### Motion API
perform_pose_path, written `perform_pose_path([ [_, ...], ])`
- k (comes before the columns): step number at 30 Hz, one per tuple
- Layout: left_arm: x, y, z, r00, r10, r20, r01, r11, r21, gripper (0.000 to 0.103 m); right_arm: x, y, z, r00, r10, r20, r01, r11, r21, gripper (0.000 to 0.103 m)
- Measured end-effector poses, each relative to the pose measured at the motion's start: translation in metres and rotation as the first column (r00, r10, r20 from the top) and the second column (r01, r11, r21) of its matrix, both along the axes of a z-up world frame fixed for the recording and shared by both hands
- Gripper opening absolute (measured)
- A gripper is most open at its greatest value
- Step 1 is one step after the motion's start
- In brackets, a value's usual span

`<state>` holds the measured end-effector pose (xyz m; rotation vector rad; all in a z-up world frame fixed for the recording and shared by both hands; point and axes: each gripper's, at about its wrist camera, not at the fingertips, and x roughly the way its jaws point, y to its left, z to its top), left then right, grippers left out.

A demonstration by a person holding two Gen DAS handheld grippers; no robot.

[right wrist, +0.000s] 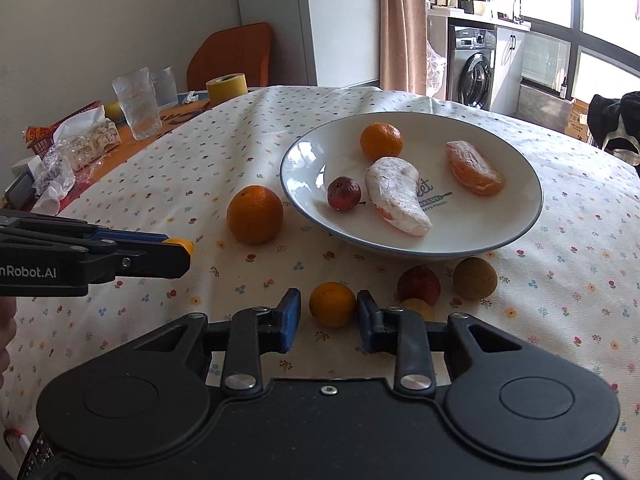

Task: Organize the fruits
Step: 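Carry both small mandarins into the white bowl and open both grippers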

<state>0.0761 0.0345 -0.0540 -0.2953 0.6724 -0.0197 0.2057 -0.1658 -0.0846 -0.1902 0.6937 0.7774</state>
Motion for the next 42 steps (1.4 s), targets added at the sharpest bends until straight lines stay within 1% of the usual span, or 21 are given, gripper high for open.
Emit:
perform_pose_path([
  [1,-0.001,0.001,0.0,1.0,0.002,0.001,-0.002,1.0,0.0,0.021,0.0,0.0,0.001,1.0,-0.008,0.003,0.008,1.0,0.001,0.023],
  [4,-0.002,0.003,0.003,1.0,0.009,0.006,-0.009,1.0,0.001,0.021,-0.001,-0.004,0.007,1.0,-0.002,0.001,0.002,0.999,0.035,0.023],
  [12,0.006,0.001,0.014,0.999,0.003,0.037,-0.003,1.0,0.015,0.021,-0.002,-0.014,0.03,0.999,-0.001,0.035,-0.001,0.998,0.069,0.023],
  [21,0.023,-0.007,0.027,0.997,-0.012,0.071,0.01,1.0,0.026,0.021,0.006,-0.026,0.049,0.997,-0.03,0.077,0.022,0.994,0.103,0.023],
  [26,0.037,-0.015,0.027,0.998,-0.017,0.064,0.015,0.999,0.038,0.021,0.017,-0.034,0.048,0.996,-0.049,0.075,0.039,0.991,0.131,0.023],
  [34,0.059,-0.033,0.026,0.997,-0.052,0.058,0.049,0.998,0.05,0.021,0.037,-0.049,0.04,0.994,-0.09,0.057,0.081,0.986,0.149,0.023],
  [42,0.075,-0.044,0.026,0.996,-0.078,0.048,0.075,0.995,0.063,0.021,0.046,-0.058,0.036,0.993,-0.108,0.04,0.1,0.979,0.177,0.023],
])
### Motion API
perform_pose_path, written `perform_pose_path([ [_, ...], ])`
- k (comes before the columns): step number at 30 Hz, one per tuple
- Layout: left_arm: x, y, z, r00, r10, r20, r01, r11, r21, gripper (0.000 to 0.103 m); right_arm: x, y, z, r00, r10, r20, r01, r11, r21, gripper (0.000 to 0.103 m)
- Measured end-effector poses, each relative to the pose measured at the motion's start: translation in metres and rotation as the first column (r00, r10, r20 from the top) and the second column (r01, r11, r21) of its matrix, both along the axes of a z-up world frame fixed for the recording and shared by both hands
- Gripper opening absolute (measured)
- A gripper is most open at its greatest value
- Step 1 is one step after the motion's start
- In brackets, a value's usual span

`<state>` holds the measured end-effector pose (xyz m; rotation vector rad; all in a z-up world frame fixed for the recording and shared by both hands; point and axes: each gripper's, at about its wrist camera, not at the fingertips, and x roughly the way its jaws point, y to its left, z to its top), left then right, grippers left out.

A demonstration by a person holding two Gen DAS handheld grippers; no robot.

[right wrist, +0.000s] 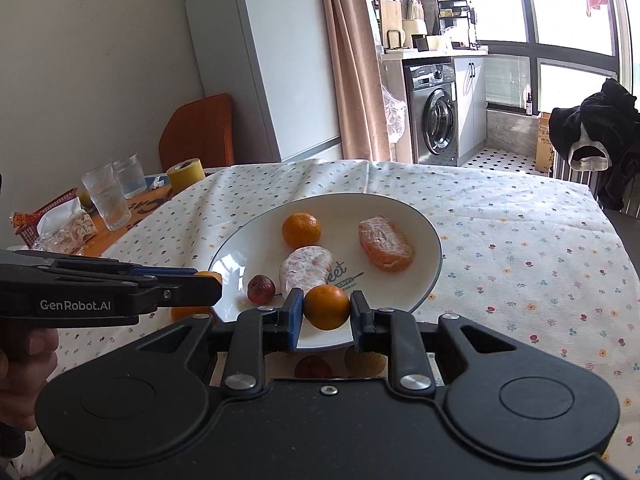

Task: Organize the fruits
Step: 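Carry both small mandarins into the white bowl and open both grippers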

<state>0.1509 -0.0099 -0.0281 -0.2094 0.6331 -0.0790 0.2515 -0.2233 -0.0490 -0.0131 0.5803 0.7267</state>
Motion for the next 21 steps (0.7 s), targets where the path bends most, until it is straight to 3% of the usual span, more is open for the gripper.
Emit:
perform_pose_path([
  [15,0.035,-0.021,-0.005,0.994,-0.072,-0.085,0.075,0.997,0.033,0.021,0.013,-0.031,0.009,0.999,-0.04,-0.005,0.041,0.997,0.06,0.028],
  [21,0.032,-0.013,-0.006,0.993,-0.057,-0.1,0.059,0.998,0.021,0.024,0.012,-0.042,0.01,0.998,-0.066,-0.013,0.067,0.995,0.071,0.028],
])
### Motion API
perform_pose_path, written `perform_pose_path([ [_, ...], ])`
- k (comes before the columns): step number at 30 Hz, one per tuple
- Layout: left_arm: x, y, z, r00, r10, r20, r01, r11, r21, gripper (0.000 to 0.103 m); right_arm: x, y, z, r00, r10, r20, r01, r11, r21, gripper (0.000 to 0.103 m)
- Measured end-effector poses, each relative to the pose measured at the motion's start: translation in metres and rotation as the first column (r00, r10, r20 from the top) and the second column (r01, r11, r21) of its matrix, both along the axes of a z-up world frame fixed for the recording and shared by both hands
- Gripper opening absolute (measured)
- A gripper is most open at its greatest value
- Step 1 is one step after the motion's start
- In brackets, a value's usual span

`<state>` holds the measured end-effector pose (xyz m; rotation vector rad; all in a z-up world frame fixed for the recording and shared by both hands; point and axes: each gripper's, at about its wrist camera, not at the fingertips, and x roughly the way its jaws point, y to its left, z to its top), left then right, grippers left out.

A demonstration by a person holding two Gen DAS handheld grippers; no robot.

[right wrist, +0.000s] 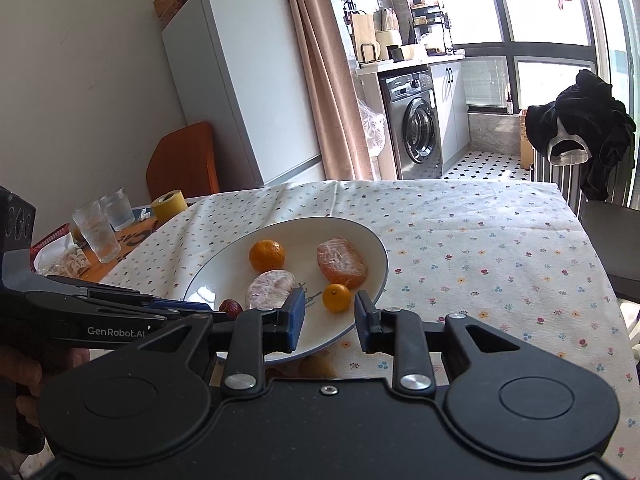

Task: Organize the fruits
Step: 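Carry both small mandarins into the white bowl and open both grippers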

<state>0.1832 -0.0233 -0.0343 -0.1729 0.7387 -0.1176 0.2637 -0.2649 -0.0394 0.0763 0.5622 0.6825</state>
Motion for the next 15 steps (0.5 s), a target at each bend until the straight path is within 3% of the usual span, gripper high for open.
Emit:
perform_pose_path([
  [9,-0.018,0.025,0.016,0.998,0.063,0.021,-0.063,0.998,-0.018,0.026,-0.012,-0.002,0.008,1.0,-0.028,0.007,0.028,1.0,-0.012,0.032],
  [12,-0.026,0.033,0.02,0.996,0.083,0.025,-0.082,0.996,-0.025,0.03,-0.018,-0.002,0.013,0.999,-0.034,0.02,0.034,0.999,-0.02,0.035],
  [15,-0.035,0.041,0.024,0.994,0.1,0.036,-0.099,0.995,-0.023,0.041,-0.024,-0.001,0.016,0.999,-0.038,0.028,0.039,0.999,-0.021,0.038],
])
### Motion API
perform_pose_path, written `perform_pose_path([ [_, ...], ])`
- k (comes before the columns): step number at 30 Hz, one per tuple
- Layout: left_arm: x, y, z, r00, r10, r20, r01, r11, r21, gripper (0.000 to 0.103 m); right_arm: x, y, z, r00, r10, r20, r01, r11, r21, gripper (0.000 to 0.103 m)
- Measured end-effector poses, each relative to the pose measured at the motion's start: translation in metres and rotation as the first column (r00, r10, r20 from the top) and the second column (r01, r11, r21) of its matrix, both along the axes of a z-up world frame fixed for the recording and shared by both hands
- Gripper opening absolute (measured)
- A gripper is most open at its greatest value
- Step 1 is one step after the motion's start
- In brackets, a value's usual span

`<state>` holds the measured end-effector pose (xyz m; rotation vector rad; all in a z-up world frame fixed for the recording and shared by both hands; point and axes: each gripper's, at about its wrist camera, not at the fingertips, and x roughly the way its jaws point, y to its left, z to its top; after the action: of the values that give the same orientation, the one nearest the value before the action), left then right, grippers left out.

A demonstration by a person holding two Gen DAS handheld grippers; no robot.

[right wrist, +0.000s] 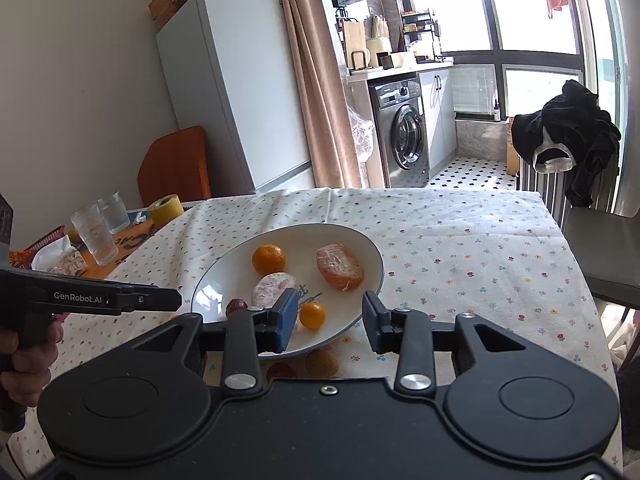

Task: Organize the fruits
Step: 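Carry both small mandarins into the white bowl and open both grippers, then move both open grippers back toward the remaining fruits beside the bowl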

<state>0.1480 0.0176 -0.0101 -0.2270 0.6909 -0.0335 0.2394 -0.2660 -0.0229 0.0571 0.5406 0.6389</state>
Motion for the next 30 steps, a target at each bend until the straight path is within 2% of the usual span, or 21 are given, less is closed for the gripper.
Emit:
perform_pose_path([
  [6,-0.017,0.012,0.007,0.999,0.038,0.016,-0.038,0.999,-0.006,0.058,-0.014,0.003,0.005,1.0,-0.006,0.016,0.006,1.0,-0.009,0.05],
  [8,-0.023,0.015,0.009,0.998,0.048,0.026,-0.048,0.999,-0.002,0.069,-0.018,0.004,0.007,1.0,-0.011,0.022,0.011,1.0,-0.014,0.055],
  [11,-0.031,0.017,0.011,0.997,0.061,0.044,-0.061,0.998,0.013,0.079,-0.024,0.004,0.01,1.0,-0.016,0.023,0.017,1.0,-0.017,0.059],
  [12,-0.034,0.018,0.011,0.997,0.063,0.05,-0.064,0.998,0.017,0.079,-0.027,0.004,0.01,0.999,-0.019,0.026,0.019,1.0,-0.017,0.061],
  [17,-0.044,0.023,0.012,0.996,0.074,0.053,-0.075,0.997,0.019,0.085,-0.038,0.004,0.013,0.998,-0.029,0.047,0.03,1.0,-0.009,0.085],
  [20,-0.05,0.025,0.011,0.996,0.072,0.058,-0.073,0.997,0.028,0.088,-0.042,0.003,0.013,0.998,-0.042,0.05,0.042,0.999,0.0,0.095],
  [25,-0.058,0.027,0.009,0.996,0.06,0.059,-0.062,0.997,0.038,0.09,-0.049,0.001,0.01,0.997,-0.07,0.035,0.07,0.998,0.006,0.103],
  [30,-0.062,0.029,0.003,0.998,0.042,0.056,-0.043,0.999,0.03,0.091,-0.055,0.0,0.006,0.995,-0.092,0.026,0.093,0.996,-0.004,0.103],
])
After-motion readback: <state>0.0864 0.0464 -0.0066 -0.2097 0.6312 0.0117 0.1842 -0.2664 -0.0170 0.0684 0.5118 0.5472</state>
